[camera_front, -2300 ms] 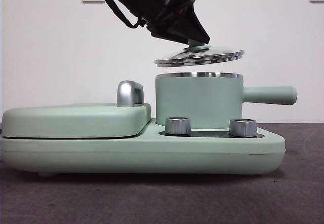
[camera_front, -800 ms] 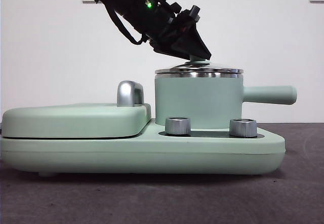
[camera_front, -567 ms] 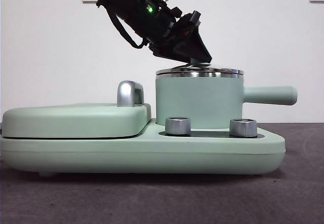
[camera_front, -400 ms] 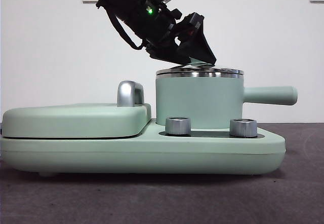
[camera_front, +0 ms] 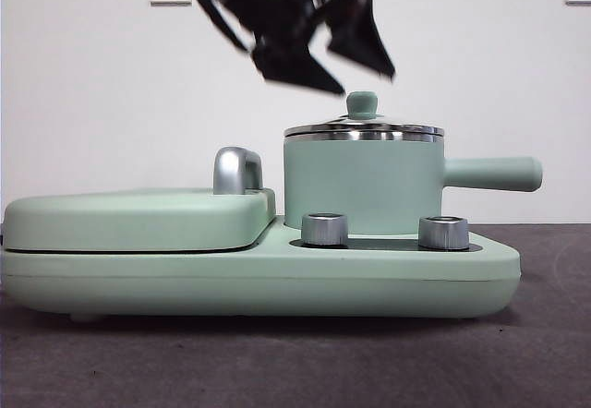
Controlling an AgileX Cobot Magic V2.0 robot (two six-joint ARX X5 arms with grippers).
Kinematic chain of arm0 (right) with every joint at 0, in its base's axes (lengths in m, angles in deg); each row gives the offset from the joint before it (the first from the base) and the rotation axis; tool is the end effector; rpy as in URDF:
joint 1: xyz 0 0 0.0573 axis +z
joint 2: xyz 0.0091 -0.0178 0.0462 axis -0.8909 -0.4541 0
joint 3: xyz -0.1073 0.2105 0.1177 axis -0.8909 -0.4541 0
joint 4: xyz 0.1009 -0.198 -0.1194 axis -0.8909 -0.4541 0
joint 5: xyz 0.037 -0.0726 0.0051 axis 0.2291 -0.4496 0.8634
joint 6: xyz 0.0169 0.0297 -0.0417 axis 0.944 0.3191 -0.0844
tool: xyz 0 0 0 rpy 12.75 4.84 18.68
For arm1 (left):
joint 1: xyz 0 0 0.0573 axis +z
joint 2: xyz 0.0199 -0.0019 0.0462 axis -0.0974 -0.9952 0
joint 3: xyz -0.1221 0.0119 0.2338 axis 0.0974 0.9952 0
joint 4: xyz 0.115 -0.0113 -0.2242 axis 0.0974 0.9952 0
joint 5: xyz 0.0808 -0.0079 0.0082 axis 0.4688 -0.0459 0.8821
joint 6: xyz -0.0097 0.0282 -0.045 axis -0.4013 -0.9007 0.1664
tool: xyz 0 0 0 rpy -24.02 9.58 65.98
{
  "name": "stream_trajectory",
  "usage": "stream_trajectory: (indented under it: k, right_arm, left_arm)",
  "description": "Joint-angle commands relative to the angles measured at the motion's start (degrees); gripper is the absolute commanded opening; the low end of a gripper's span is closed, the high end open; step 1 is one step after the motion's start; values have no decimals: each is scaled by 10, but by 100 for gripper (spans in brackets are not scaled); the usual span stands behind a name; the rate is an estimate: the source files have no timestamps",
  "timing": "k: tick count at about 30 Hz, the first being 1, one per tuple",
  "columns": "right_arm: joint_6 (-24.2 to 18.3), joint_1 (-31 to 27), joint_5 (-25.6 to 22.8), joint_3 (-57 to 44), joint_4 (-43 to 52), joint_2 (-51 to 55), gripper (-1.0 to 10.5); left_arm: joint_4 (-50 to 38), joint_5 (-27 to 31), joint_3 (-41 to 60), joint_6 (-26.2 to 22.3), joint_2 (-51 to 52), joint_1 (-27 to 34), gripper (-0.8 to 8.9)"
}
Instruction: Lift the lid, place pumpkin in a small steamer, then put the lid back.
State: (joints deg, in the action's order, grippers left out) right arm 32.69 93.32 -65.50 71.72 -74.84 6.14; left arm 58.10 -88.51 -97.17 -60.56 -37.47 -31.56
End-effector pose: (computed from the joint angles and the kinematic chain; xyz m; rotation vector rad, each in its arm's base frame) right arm 0.0144 0.0171 0.3435 0.1856 0.5848 0.7023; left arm 0.3145 -0.2503 0.3078 0.2324 0.3906 -1.0054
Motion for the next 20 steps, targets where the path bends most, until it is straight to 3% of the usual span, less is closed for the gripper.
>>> stream_trajectory:
  k: [1,11,20]
  right_arm:
    - [6,3,2,4,5,0,522]
    - [6,3,3,4,5,-1,522]
    - [6,3,2,4,5,-1,522]
  left_arm:
    - [46,1,-22,20,39,-2,442]
    - [393,-2,-21,37,214,2,436]
    - [585,-3,-8,66,359,12,432]
